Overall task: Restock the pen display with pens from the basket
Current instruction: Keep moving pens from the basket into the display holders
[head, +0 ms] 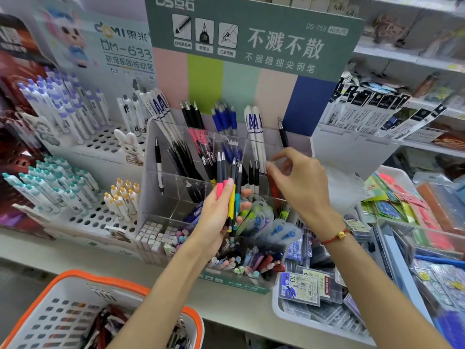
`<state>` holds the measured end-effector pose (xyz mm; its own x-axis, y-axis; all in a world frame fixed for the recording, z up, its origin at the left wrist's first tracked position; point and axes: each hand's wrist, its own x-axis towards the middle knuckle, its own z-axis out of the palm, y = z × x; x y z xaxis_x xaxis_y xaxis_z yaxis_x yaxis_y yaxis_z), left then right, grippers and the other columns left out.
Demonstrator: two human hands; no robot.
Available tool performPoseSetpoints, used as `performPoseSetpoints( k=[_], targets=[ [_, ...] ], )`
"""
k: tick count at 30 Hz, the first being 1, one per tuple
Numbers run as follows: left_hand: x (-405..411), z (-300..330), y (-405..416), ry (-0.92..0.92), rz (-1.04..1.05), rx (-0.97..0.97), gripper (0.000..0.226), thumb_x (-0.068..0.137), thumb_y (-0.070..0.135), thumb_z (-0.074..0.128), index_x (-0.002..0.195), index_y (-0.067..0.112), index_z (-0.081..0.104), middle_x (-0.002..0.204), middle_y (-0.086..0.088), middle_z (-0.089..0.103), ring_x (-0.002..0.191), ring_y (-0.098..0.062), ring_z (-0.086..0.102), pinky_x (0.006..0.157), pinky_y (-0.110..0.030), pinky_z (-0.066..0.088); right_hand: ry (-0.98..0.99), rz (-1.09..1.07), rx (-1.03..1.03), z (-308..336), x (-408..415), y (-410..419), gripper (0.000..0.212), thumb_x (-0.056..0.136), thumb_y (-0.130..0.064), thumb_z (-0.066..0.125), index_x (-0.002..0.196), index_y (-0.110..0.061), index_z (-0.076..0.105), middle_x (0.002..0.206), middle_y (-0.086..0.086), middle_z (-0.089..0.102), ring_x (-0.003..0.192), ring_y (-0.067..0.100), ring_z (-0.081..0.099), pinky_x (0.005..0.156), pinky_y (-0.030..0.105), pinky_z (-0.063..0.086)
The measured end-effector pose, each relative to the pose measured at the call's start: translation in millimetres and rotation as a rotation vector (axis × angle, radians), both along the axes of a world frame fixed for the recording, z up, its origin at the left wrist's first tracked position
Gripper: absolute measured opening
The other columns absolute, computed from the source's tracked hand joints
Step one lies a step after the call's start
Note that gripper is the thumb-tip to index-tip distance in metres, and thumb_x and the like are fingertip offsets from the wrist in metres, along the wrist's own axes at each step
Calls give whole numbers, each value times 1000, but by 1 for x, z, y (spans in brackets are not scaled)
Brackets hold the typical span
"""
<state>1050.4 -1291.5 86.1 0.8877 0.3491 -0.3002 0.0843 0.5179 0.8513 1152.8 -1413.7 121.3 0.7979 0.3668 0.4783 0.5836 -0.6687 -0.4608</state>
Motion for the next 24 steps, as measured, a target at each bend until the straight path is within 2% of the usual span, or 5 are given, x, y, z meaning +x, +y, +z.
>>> performPoseSetpoints(
  k=[5,8,11,14,24],
  targets=[
    [-2,1,-2,-19,-30,78,35,99,40,49,103,6,58,70,7,68,56,-4,56,40,-15,38,525,123,161,5,-10,4,29,94,-40,59,111,-20,72,74,-21,62,71,-6,57,69,18,45],
    [-4,6,-6,-23,-80,105,28,100,40,45,100,16,60,74,6,73,58,-4,62,41,-14,39,760,182,203,4,-11,8,31,91,-43,63,111,-22,73,52,-28,56,50,-12,50,61,14,35],
    [-4,5,-5,-22,-138,134,27,101,40,41,104,21,60,87,7,76,77,-7,72,52,-15,50,807,190,277,1,-11,7,22,91,-33,66,105,-17,74,51,-19,57,44,-5,48,52,12,37],
    [-4,4,0,-13,-149,104,35,102,35,42,112,9,62,98,-2,76,86,-14,73,62,-19,55,859,126,475,1,-9,1,19,94,-25,62,102,-11,71,72,-1,65,50,0,55,47,13,43],
    [-4,-1,7,18,-97,86,28,101,35,46,102,14,64,81,-1,76,63,-7,70,54,-17,54,736,-29,891,11,2,-21,12,98,-19,54,97,-11,64,87,6,69,62,5,67,57,14,53]
  ],
)
